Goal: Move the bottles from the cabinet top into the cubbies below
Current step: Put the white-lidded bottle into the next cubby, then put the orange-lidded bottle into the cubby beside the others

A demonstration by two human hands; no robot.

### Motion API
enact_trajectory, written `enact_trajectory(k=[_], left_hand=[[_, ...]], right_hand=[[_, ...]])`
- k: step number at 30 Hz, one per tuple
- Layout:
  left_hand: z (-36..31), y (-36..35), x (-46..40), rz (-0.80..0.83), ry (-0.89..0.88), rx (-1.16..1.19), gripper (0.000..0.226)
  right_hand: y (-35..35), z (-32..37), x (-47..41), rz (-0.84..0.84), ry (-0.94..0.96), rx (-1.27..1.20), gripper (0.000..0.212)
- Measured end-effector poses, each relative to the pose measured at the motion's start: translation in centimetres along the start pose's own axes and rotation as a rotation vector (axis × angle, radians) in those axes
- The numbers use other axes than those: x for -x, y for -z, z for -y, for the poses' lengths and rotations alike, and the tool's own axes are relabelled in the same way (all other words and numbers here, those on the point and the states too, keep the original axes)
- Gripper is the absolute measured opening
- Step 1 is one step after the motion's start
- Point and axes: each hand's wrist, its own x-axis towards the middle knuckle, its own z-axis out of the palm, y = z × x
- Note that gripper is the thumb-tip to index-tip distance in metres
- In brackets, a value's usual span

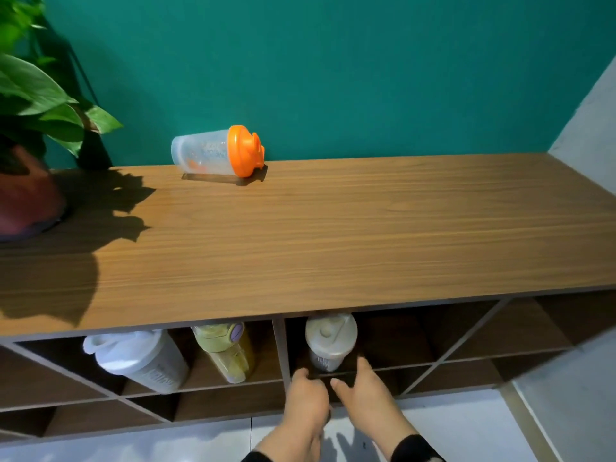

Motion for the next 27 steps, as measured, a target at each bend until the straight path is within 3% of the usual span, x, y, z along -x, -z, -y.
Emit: enact_trajectory(k=[3,5,8,10,13,15,17,21,24,27], left_hand=[[0.1,1.1,4.2,0.052,-0.169,-0.117,0.036],[-1.5,2.9,7.6,0.04,-0.352,-0.235,0.032],[-5.6,6.5,12.1,-0.002,-0.759,-0.313,0.023],[-8.9,8.8,12.8,-0.092,-1.031,-0.319,0.022],[-15.0,11.3,10.9,-0.309,-1.286,-0.51,0.027],[-19.3,12.7,8.5,-0.435,-1.301,-0.67,0.04],[-22.7,14.1,5.5,-0.54,-1.262,-0.856,0.054],[-27.6,17.0,0.7,-0.697,-1.176,-1.183,0.073],[-31.0,17.8,-1.7,-0.707,-1.112,-1.294,0.092],[-33.9,17.8,-3.9,-0.614,-1.065,-1.364,0.105]], right_hand=[[3.7,0.8,4.3,0.08,0.149,0.07,0.037],[6.1,2.7,7.3,0.014,0.312,0.003,0.016],[9.6,7.0,9.9,-0.282,0.639,-0.2,0.025],[11.2,9.9,9.0,-0.412,0.791,-0.194,0.028],[11.8,13.3,3.1,-0.338,0.741,0.06,0.033],[11.3,14.2,-0.9,-0.244,0.627,0.278,0.05],[10.6,14.6,-3.2,-0.265,0.622,0.479,0.06],[10.0,15.1,-4.0,-0.36,0.636,0.545,0.066],[9.9,15.3,-3.9,-0.372,0.635,0.534,0.064],[9.8,15.3,-3.9,-0.386,0.635,0.52,0.061]])
